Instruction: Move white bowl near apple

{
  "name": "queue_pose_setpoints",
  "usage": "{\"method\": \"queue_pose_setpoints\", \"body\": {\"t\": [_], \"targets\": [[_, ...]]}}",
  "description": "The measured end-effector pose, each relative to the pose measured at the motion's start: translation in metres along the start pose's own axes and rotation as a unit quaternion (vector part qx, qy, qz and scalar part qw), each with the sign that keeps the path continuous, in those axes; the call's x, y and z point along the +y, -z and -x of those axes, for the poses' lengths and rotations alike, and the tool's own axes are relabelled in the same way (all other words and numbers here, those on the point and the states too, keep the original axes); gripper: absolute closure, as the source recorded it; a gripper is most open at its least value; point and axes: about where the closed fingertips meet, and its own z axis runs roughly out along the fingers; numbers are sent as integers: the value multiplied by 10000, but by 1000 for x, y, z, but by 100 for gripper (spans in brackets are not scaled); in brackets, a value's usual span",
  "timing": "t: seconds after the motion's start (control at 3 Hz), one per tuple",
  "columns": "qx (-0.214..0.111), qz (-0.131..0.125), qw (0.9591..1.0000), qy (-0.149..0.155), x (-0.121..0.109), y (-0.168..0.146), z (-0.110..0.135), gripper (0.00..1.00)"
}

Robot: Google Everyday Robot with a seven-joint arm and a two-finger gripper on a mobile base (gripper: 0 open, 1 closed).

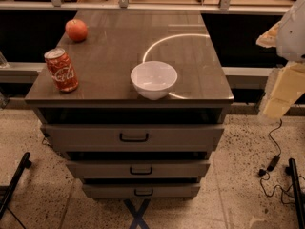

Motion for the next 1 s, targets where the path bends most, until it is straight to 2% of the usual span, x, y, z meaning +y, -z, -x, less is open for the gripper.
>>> {"method": "queue_pose_setpoints", "body": {"t": [0.33,0.67,1.0], "targets": [[0,0,10000,0,0,0,0,0],[-1,-166,9989,443,-4,-12,26,0],[-206,-307,9936,1065,-6,-37,83,0]]}}
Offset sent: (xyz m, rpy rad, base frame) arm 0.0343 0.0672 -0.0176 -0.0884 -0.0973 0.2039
